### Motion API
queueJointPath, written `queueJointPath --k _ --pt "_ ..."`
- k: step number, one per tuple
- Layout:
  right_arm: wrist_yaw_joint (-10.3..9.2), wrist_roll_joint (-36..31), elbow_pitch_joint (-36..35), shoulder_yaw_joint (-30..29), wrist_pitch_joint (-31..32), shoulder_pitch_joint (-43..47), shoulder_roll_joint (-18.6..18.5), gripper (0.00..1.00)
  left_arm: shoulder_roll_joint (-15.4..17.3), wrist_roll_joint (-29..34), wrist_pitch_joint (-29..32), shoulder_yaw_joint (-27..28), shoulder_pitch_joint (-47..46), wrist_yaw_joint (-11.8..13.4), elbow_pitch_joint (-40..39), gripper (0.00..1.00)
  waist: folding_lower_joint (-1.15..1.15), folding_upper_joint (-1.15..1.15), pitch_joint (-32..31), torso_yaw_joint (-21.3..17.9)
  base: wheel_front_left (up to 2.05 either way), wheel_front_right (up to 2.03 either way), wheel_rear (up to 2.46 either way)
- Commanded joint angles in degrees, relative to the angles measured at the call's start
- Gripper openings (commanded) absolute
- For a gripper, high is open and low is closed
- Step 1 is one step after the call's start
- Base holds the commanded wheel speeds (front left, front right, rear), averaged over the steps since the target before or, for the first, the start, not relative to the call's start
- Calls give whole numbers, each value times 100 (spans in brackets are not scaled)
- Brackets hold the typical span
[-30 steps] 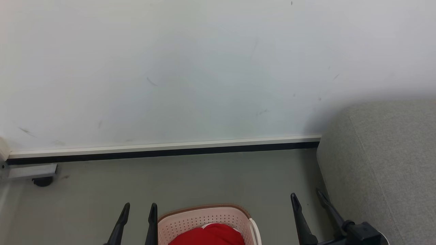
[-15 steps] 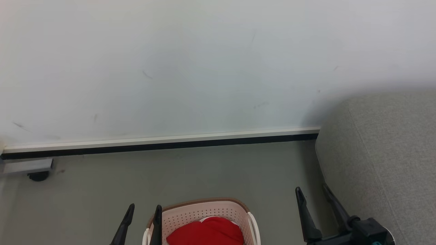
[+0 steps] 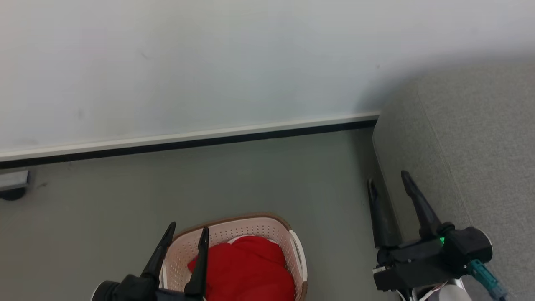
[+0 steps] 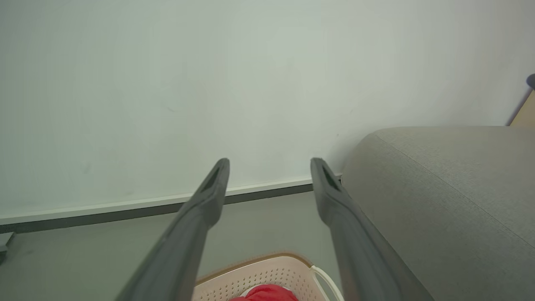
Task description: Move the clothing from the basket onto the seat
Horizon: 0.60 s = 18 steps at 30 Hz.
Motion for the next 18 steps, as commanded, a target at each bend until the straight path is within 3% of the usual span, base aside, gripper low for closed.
queueJointPath --k 1,10,18 --pt "4 -37 -57 -1 -10 -98 -17 100 15 56 -20 -9 -125 -35 61 100 -1 -1 546 -304 0 0 0" --pt "4 -8 -498 61 -9 -891 -35 100 18 297 -20 -200 -1142 -349 938 100 -1 -1 1677 -660 0 0 0" --pt "4 50 -760 140 -10 -1491 57 100 357 816 -20 -567 -2047 -588 2080 100 -1 -1 2478 -936 0 0 0"
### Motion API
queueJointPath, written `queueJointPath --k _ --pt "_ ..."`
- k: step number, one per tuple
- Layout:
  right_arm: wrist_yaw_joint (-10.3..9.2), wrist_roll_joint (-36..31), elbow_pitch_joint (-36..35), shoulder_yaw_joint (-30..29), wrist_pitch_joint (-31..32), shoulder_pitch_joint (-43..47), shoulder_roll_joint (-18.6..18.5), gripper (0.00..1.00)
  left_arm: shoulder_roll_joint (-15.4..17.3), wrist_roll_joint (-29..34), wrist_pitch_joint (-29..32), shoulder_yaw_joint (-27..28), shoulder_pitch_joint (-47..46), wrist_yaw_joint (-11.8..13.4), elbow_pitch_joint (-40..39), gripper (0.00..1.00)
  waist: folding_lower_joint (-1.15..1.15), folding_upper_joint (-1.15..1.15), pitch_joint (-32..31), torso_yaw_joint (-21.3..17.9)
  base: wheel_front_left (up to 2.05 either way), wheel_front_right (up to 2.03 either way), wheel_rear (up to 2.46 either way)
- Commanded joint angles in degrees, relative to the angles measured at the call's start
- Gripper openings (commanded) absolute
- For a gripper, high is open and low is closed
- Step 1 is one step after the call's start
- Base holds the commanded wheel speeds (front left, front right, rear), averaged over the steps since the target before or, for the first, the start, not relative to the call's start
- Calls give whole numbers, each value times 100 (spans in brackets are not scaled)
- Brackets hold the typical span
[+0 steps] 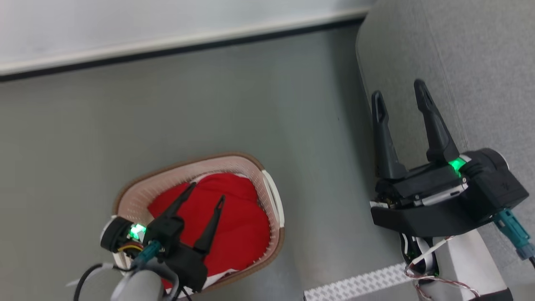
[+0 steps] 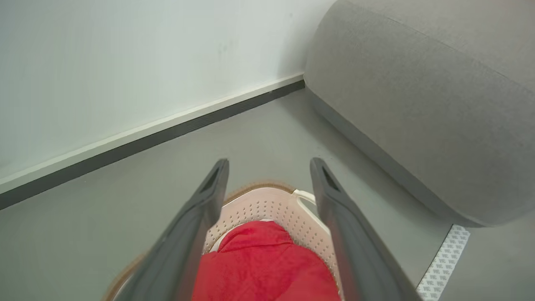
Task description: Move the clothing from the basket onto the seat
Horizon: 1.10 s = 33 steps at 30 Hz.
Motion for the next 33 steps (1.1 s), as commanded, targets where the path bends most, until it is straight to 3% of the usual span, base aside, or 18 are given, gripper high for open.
queueJointPath --k 1,6,18,22,33 --pt "4 27 -75 40 -10 -188 48 100 176 174 -20 -69 -273 -35 297 100 -2 -1 794 -439 0 0 0" --pt "4 65 -210 108 -9 -503 120 100 441 416 -20 -254 -907 -90 1172 100 -2 -1 1267 -637 0 0 0" --pt "4 34 -563 533 -9 -1180 222 100 703 508 294 -381 -2159 -86 2943 100 -2 -1 2207 -985 0 0 0" --pt "4 6 -782 627 -10 -1328 264 100 735 535 532 -371 -2475 55 3350 100 -2 -1 2429 -1082 0 0 0" --pt "4 154 -1149 924 -10 -1542 315 100 917 543 924 -484 -3079 44 4027 100 -2 -1 2938 -1269 0 0 0"
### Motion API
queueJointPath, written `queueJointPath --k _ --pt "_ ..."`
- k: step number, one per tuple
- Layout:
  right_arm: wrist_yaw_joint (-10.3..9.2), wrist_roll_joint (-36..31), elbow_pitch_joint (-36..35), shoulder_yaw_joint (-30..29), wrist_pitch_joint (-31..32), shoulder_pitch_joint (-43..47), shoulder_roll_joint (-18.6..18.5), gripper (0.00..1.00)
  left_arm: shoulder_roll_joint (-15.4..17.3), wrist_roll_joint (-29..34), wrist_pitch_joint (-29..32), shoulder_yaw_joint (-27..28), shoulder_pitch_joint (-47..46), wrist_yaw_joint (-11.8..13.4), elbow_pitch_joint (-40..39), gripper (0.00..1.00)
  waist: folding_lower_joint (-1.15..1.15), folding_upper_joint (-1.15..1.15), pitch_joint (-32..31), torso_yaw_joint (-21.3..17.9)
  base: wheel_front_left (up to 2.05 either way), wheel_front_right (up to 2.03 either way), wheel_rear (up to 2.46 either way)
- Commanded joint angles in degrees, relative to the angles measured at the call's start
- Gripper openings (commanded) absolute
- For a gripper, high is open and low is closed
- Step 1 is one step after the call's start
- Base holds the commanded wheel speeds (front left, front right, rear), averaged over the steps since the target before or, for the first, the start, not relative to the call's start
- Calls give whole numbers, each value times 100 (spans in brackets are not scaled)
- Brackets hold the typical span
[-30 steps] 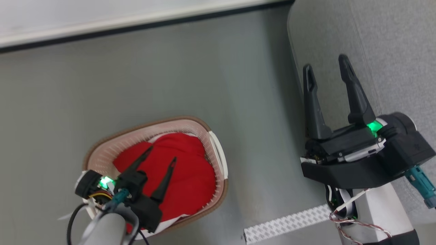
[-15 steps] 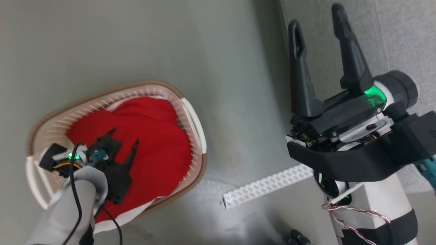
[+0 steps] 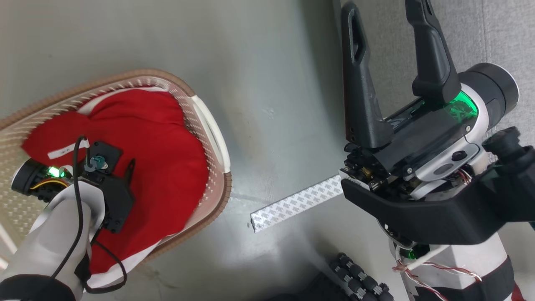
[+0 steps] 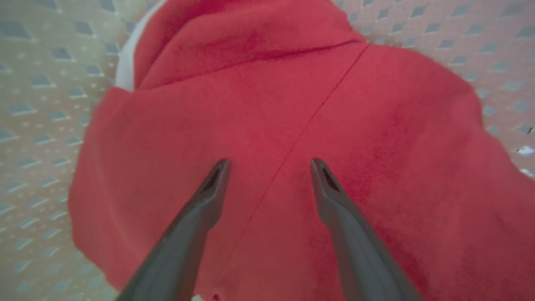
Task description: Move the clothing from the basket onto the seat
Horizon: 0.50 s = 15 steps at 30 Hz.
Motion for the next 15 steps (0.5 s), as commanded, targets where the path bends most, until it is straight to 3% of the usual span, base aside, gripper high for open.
queueJointPath --k 1,15 --pt "4 85 -59 27 -10 -58 24 100 58 13 53 -37 -63 32 107 100 -1 -1 198 -138 0 0 0" --pt "4 281 -275 32 -10 -27 26 100 202 122 94 -273 -295 274 537 100 -1 -1 491 -321 0 0 0"
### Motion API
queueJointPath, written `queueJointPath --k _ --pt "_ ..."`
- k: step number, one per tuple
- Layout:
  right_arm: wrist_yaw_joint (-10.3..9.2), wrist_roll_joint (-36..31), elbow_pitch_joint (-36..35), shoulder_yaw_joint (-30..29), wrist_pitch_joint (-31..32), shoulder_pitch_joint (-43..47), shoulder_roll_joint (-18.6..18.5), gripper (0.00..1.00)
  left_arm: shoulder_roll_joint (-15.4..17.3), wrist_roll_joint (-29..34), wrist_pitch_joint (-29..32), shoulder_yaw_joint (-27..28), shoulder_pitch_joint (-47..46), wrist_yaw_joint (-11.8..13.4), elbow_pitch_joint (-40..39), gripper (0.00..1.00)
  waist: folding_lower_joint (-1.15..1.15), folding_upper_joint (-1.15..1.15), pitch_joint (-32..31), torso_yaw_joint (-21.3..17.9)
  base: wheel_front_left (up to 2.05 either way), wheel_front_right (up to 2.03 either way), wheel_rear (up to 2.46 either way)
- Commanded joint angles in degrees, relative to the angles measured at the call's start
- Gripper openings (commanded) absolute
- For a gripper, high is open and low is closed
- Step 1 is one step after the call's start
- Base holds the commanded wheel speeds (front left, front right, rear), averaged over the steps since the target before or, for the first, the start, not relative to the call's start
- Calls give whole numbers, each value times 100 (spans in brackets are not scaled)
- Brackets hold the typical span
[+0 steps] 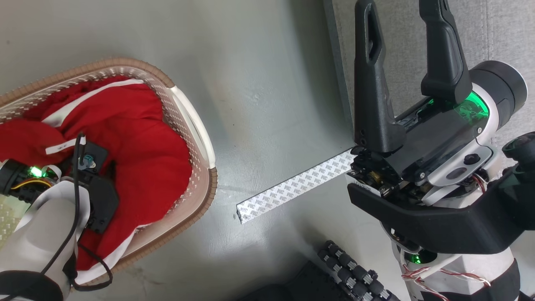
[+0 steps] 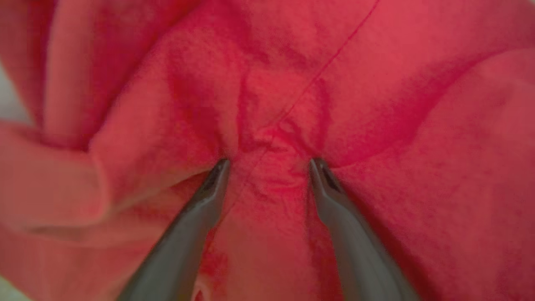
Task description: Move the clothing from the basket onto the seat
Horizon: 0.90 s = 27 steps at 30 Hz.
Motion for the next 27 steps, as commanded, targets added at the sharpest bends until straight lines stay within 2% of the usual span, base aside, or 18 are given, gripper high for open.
queueJointPath --k 1,2,3,16,21,27 --pt "4 -23 14 -9 -10 1 20 100 5 10 -63 -19 -42 23 65 48 0 0 22 -1 0 0 0" --pt "4 -23 14 -9 -10 1 20 100 5 10 -63 -19 -42 23 65 48 0 0 22 -1 0 0 0" --pt "4 -33 23 -13 -10 3 20 100 -13 -6 -135 -29 -50 17 61 0 0 0 17 7 0 0 0" --pt "4 -64 90 -92 -10 89 18 100 -236 -185 -789 -157 63 94 162 0 0 0 -360 271 0 0 0" --pt "4 -133 146 -91 -10 164 17 100 -296 -374 -958 -56 285 124 0 0 0 0 -601 401 0 0 0" --pt "4 -171 223 -204 -10 291 15 100 -205 -675 -1035 137 703 192 -546 0 0 0 -888 556 0 0 0"
